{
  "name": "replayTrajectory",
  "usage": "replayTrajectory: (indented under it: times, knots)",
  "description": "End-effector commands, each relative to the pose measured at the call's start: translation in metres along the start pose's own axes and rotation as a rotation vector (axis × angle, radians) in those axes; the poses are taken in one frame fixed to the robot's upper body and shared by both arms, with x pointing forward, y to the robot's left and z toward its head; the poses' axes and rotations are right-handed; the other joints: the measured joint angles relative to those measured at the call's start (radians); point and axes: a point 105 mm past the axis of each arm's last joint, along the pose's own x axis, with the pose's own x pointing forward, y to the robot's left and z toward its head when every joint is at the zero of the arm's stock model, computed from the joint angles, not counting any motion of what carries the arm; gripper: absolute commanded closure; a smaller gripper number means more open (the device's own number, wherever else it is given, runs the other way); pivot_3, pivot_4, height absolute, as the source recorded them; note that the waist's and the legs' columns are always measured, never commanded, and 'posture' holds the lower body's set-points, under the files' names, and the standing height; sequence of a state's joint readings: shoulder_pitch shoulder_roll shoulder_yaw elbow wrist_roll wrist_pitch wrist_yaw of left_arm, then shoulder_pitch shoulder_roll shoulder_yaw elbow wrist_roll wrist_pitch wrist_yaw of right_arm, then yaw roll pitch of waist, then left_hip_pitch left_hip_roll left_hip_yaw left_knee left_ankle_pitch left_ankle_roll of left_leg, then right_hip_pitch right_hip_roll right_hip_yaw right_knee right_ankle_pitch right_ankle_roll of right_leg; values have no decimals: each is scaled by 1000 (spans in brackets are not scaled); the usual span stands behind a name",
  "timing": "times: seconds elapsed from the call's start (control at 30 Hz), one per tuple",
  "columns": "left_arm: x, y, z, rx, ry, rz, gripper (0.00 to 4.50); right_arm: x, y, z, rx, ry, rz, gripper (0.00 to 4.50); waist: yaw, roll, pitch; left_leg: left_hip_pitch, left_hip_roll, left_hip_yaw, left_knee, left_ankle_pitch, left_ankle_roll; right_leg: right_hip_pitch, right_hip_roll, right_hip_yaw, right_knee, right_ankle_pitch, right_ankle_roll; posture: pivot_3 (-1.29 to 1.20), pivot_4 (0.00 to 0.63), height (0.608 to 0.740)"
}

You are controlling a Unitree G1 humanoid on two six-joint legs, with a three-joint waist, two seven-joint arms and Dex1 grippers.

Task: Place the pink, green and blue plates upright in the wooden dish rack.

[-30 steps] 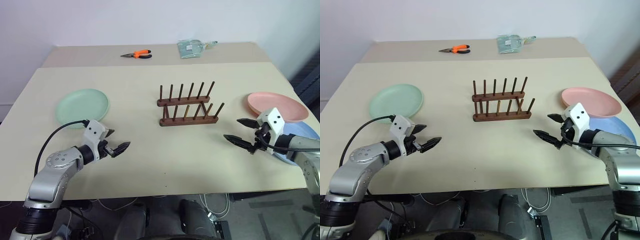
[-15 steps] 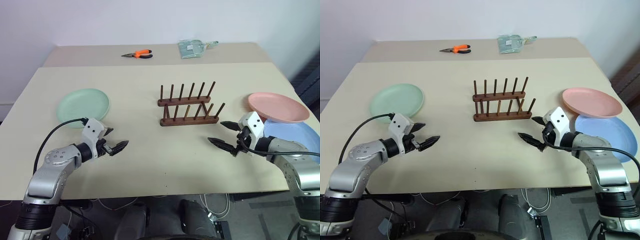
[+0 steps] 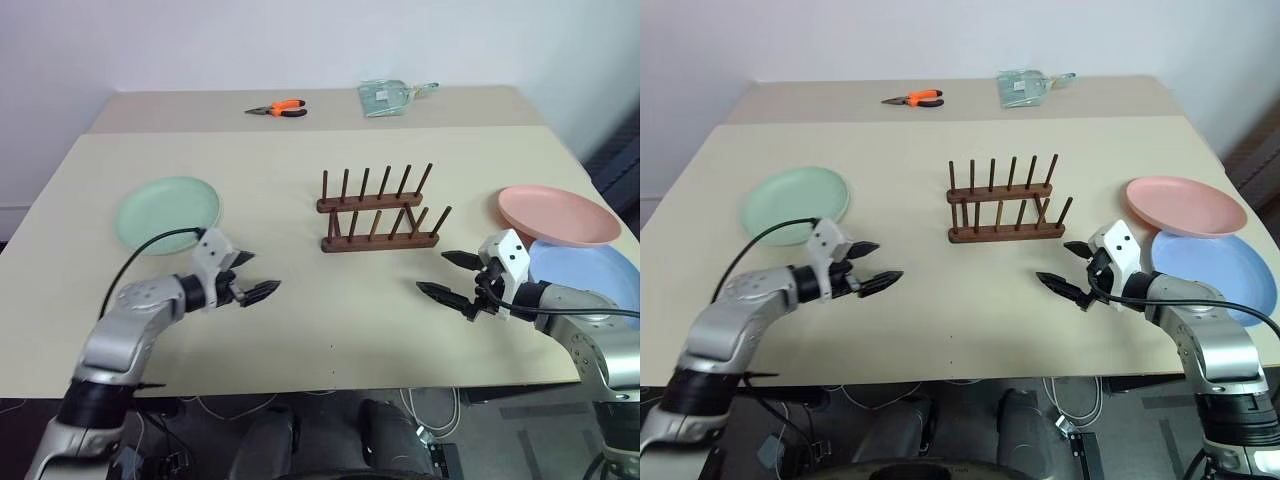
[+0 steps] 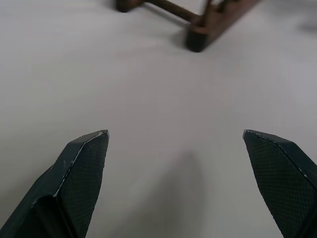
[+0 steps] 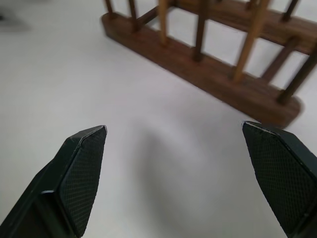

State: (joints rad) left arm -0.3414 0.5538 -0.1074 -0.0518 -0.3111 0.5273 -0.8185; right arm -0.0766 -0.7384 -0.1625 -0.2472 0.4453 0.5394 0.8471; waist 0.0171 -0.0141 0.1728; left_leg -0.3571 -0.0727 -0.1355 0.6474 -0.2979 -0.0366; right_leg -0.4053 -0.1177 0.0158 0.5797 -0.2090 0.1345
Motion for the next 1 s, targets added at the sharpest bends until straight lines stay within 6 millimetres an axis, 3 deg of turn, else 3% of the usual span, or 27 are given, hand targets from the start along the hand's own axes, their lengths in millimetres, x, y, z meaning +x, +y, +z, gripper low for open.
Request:
replayTrajectory:
  times: [0.03,0.23,0.4,0.5,0.67,0.7,0.8,1.0]
  knots:
    - [36,8,9,97,36,-85,0,-5,20,12,-41,-16,47,51,8,-1,0,0,0,0,1,0,0,0,0,0,0,0,0,0,150,740]
    - [83,-2,27,149,42,-259,0,-4,55,12,-39,-27,88,51,-4,-2,0,-1,0,1,-1,0,1,-1,0,0,-2,2,5,0,150,740]
    - [101,-11,29,134,56,-334,0,-1,65,12,-36,-48,61,51,-4,-4,0,-1,0,1,-1,0,1,-1,0,0,-2,3,8,0,150,740]
    - [105,-12,28,138,50,-330,913,0,69,11,-33,-55,39,0,-3,-4,0,0,0,1,0,-1,1,0,0,0,-2,3,8,0,150,740]
    - [98,-12,25,175,40,-341,3363,-4,66,7,-46,-35,26,0,-4,-4,0,0,0,0,0,-1,1,0,0,0,-2,3,8,0,150,740]
    - [95,-13,25,189,36,-348,3647,-6,64,7,-50,-26,23,0,-5,-4,0,0,0,0,0,-1,1,0,0,0,-2,3,8,0,150,740]
    - [85,-17,28,204,20,-372,3652,-14,54,6,-57,-3,7,0,-7,-3,0,0,0,1,-1,-1,1,0,0,0,-1,3,8,0,150,740]
    - [41,-39,18,270,66,-495,3652,-45,28,-4,-48,90,-31,0,-4,-3,0,0,1,0,-1,-1,1,0,0,0,-1,3,7,0,150,740]
